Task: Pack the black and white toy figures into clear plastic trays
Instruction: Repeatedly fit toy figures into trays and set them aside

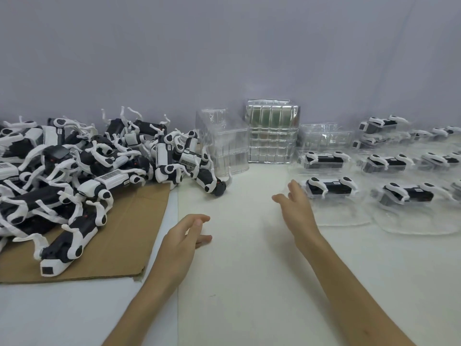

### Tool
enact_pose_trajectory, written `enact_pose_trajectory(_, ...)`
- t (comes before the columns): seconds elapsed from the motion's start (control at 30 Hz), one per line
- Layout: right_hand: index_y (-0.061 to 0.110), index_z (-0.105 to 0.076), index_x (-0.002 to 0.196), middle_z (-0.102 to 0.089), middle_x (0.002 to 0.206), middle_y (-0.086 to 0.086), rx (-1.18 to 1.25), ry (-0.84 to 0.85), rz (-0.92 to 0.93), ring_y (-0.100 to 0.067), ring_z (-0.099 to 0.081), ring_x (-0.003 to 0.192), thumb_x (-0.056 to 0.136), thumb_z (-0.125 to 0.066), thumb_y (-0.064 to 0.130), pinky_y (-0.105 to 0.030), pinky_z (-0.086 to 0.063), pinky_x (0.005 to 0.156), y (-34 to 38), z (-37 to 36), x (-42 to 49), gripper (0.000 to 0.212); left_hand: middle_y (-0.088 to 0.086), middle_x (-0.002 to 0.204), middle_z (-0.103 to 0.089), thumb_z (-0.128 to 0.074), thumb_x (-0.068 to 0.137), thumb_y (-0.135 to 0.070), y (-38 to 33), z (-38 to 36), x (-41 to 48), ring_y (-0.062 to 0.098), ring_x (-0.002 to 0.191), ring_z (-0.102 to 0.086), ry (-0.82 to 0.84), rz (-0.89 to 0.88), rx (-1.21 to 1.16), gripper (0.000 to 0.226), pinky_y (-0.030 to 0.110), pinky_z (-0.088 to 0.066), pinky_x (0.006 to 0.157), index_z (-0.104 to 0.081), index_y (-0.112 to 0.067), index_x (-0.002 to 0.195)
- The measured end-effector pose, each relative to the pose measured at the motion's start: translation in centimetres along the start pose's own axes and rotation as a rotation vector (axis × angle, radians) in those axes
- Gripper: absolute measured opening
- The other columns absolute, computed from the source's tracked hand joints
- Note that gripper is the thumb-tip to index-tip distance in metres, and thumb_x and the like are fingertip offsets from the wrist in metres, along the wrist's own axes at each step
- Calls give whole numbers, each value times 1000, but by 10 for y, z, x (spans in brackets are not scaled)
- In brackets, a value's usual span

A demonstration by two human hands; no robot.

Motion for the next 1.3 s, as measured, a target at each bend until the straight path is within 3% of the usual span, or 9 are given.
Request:
enact_pose_trajectory(0.13,14,-38,150,-46,145,2,51,-185,3,-16,-45,131,96,-56,15,-29,-32,99,0,33,6,58,-6,90,-75,-42,105,-27,1,1,-1,9,91,-73,-5,11,7,26,46,-46,105,-68,-30,105)
enact_pose_trajectory(0.33,19,-58,131,-63,116,2,81,-375,-72,-25,-63,108,90,-57,17,-45,-47,103,-10,81,11,41,2,85,-77,-43,105,-28,3,0,0,7,91,-73,1,30,20,25,47,-45,106,-67,-33,106)
enact_pose_trajectory(0.47,21,-63,119,-61,90,12,94,-458,-72,-26,-69,95,88,-57,18,-39,-50,87,-12,100,13,31,1,85,-77,-44,104,-27,2,0,0,7,91,-72,-6,35,22,24,47,-44,106,-67,-34,104)
enact_pose_trajectory(0.63,20,-65,113,-63,109,5,73,-531,-68,-27,-67,102,86,-55,21,-44,-50,93,-11,113,9,28,0,94,-74,-46,104,-23,-1,-1,-2,4,91,-72,8,6,52,22,41,-46,104,-66,-31,105)
enact_pose_trajectory(0.77,21,-63,106,-65,110,3,40,-485,-41,-27,-66,104,88,-57,19,-47,-49,97,-11,102,10,20,-8,102,-70,-51,102,-19,-6,-4,-2,-6,90,-66,17,-94,171,21,12,-44,78,-65,-34,99)
enact_pose_trajectory(0.83,23,-62,104,-66,111,2,29,-440,-17,-27,-66,103,88,-57,17,-48,-48,97,-7,92,10,18,-19,116,-63,-52,100,-18,-9,-8,-3,-8,103,-59,21,-184,292,20,7,-39,81,-64,-34,103)
enact_pose_trajectory(0.97,18,-64,109,-67,108,0,-33,-382,175,-22,-66,93,89,-57,9,-42,-52,88,17,70,2,23,-16,153,-36,-47,102,-33,2,-17,0,2,143,-29,68,-262,655,36,23,-21,115,-49,-34,138)
enact_pose_trajectory(1.13,28,-63,109,-64,109,13,-145,-169,388,4,-62,85,88,-62,8,-10,-42,66,50,6,-3,29,-9,166,4,-23,104,-49,29,-32,2,9,152,9,178,-217,963,55,28,5,121,-13,-37,156)
enact_pose_trajectory(1.3,21,-55,133,-58,134,5,-485,-10,659,-14,-56,116,91,-63,13,-26,-42,95,111,-71,22,44,-9,166,6,-22,104,-49,30,-32,4,11,151,12,167,-235,979,54,30,7,121,-10,-38,156)
Point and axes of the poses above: each hand's wrist, its own x-axis towards the middle knuckle, its own z-axis out of the back of the hand, y = z × x, the point moved 10 cm from there along x, towards the middle knuckle
